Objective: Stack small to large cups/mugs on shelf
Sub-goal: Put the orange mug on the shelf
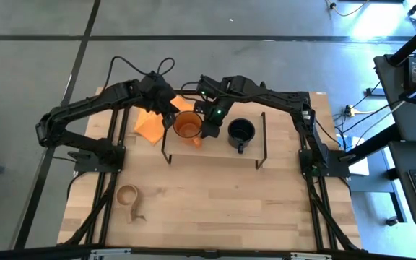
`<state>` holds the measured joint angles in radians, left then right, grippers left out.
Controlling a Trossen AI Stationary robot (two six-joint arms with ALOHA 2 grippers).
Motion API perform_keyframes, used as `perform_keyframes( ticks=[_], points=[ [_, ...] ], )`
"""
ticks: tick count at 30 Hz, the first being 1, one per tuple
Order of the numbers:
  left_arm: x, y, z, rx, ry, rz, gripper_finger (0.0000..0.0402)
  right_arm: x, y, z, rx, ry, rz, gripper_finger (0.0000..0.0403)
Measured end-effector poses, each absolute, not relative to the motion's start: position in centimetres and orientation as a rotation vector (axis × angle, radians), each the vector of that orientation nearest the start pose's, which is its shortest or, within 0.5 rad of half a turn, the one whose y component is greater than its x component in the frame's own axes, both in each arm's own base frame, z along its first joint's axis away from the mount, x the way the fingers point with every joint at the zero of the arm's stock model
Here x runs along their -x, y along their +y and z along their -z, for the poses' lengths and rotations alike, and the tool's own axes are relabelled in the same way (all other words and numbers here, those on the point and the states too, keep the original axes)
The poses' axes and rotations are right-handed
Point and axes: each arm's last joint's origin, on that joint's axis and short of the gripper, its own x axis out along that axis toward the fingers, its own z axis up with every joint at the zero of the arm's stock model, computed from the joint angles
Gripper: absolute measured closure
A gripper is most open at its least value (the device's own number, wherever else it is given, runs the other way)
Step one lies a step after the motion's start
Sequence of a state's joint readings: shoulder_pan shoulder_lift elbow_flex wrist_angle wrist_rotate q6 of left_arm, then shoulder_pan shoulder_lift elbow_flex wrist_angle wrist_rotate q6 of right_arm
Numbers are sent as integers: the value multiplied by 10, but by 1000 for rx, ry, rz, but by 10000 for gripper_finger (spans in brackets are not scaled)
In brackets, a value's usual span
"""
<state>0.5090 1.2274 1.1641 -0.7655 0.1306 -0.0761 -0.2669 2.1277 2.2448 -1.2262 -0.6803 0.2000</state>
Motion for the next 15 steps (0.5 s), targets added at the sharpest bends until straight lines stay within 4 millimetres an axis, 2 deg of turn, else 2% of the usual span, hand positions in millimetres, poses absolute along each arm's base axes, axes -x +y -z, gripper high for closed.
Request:
perform_keyframes(
  ticks=[6, 15],
  points=[
    [-205, 114, -320, 380, 874, -393, 401, -419, -98, -332, -675, 1095, -249, 399],
    [-192, 82, -342, 405, 782, -359, 401, -424, -94, -333, -666, 1076, -210, 400]
  ],
)
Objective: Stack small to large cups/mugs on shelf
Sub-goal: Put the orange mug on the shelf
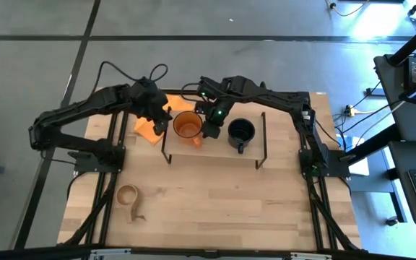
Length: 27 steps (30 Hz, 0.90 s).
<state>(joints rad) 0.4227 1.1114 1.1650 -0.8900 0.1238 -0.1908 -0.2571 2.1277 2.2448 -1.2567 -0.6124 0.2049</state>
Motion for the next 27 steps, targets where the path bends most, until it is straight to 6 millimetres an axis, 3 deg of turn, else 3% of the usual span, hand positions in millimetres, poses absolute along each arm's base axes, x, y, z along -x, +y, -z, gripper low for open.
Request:
perform_keyframes(
  ticks=[9, 27],
  points=[
    [-194, 72, -343, 390, 777, -370, 401, -436, -82, -333, -660, 1021, -215, 401],
    [-194, 73, -344, 349, 780, -365, 401, -457, -66, -329, -693, 939, -234, 400]
  ],
)
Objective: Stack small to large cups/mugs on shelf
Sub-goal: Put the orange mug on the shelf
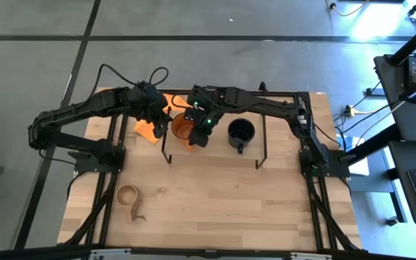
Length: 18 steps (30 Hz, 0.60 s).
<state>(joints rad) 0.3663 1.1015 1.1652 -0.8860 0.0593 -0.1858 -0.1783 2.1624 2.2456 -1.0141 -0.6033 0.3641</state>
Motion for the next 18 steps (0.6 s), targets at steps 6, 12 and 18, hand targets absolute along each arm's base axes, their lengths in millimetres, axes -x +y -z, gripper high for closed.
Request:
perform_keyframes(
  ticks=[6, 12, 18],
  points=[
    [-194, 74, -344, 333, 775, -371, 401, -461, -67, -333, -694, 880, -236, 399],
    [-194, 74, -344, 310, 779, -372, 401, -462, -67, -334, -692, 871, -242, 398],
    [-190, 73, -345, 297, 781, -394, 401, -460, -65, -333, -713, 893, -340, 400]
  ],
)
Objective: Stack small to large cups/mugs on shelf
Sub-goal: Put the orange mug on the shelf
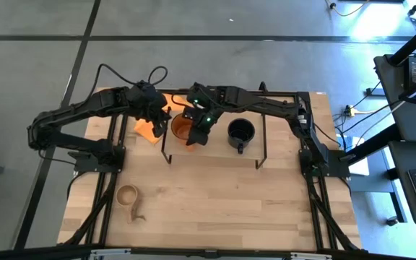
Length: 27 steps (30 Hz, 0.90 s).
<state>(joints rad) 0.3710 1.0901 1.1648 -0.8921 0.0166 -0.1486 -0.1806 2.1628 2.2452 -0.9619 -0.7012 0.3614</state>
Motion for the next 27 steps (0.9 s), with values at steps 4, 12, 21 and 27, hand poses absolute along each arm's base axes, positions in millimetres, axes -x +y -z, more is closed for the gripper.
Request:
perform_keyframes(
  ticks=[4, 12, 21, 27],
  points=[
    [-185, 71, -346, 301, 800, -395, 401, -451, -63, -328, -705, 980, -367, 401],
    [-183, 71, -344, 302, 825, -403, 401, -443, -61, -321, -619, 1064, -348, 401],
    [-183, 71, -344, 302, 826, -403, 401, -453, -63, -326, -625, 973, -261, 402],
    [-183, 71, -344, 299, 826, -402, 401, -457, -58, -327, -618, 958, -220, 402]
  ],
)
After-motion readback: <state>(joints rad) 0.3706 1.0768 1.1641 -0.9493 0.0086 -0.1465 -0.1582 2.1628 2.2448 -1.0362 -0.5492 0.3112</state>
